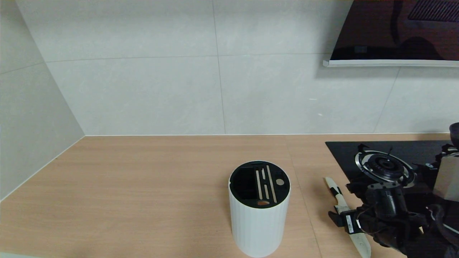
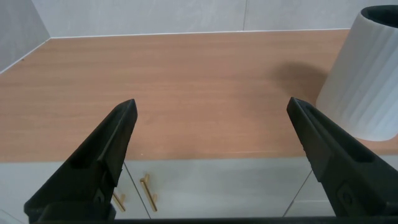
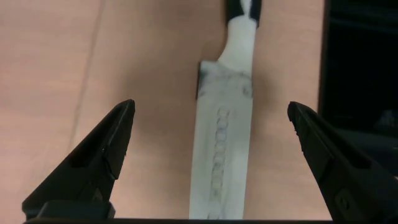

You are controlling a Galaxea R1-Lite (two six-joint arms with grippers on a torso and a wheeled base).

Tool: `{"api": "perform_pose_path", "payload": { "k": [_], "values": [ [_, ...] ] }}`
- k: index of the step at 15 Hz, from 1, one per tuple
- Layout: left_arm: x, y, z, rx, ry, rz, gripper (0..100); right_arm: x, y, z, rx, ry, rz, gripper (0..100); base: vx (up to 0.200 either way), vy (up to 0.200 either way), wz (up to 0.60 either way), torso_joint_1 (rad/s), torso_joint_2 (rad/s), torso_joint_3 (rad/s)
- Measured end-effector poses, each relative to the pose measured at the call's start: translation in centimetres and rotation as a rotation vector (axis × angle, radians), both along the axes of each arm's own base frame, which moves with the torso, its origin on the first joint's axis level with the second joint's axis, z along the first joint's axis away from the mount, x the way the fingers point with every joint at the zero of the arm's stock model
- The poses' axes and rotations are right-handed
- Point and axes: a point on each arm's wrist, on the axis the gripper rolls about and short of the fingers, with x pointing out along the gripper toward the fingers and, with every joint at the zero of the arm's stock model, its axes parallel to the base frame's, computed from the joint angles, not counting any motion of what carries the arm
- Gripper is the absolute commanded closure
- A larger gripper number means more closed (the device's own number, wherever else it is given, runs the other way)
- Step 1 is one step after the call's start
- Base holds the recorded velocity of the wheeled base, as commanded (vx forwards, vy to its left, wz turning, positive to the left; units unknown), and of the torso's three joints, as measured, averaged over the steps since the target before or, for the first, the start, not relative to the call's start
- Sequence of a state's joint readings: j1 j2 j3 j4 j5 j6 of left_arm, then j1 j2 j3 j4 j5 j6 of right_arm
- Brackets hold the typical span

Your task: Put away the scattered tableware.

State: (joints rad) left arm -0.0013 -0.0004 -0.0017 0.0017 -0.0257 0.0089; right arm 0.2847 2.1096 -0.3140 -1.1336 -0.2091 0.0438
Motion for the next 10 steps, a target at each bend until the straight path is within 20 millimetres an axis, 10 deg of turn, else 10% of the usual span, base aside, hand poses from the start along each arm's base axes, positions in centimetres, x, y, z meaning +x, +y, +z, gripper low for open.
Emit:
{"api": "perform_pose_path", "payload": {
  "k": [10],
  "values": [
    [0.0,0.0,0.0,0.0,0.0,0.0,0,1.5,-1.0,-2.5,0.002,0.019,-0.056,0,0.0,0.0,0.0,0.0,0.0,0.0]
  ]
}}
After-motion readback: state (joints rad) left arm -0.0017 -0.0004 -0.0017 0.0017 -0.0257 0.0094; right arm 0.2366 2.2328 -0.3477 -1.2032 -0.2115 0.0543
